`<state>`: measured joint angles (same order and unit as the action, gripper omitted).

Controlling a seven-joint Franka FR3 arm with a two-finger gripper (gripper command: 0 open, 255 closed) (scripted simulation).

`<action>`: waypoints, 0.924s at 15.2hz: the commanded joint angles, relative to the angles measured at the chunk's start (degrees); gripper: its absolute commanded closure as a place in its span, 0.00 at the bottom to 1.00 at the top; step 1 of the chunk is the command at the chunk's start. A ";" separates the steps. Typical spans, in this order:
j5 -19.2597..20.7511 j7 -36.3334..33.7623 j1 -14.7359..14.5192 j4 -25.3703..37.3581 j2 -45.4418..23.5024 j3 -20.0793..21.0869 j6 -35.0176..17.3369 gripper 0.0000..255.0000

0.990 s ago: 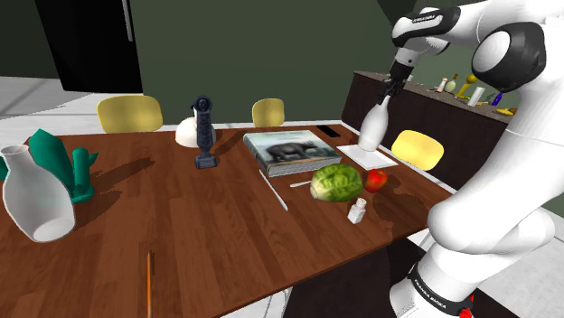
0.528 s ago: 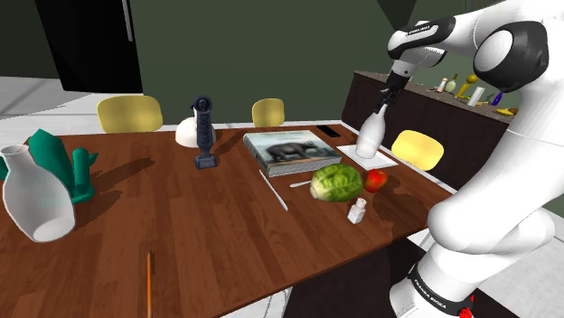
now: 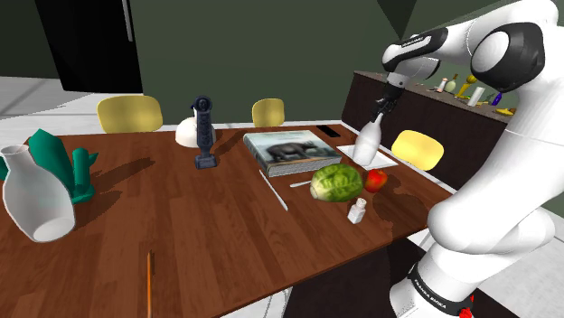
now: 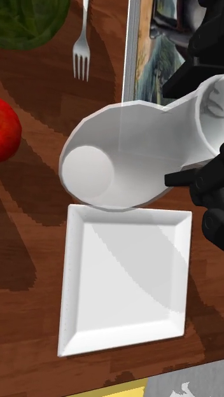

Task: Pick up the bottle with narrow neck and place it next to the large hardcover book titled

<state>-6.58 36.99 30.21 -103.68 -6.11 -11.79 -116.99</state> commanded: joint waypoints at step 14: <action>-1.11 1.33 0.11 -6.04 -2.21 0.12 -8.20 1.00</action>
<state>-7.67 38.31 30.32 -109.69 -8.32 -11.67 -125.10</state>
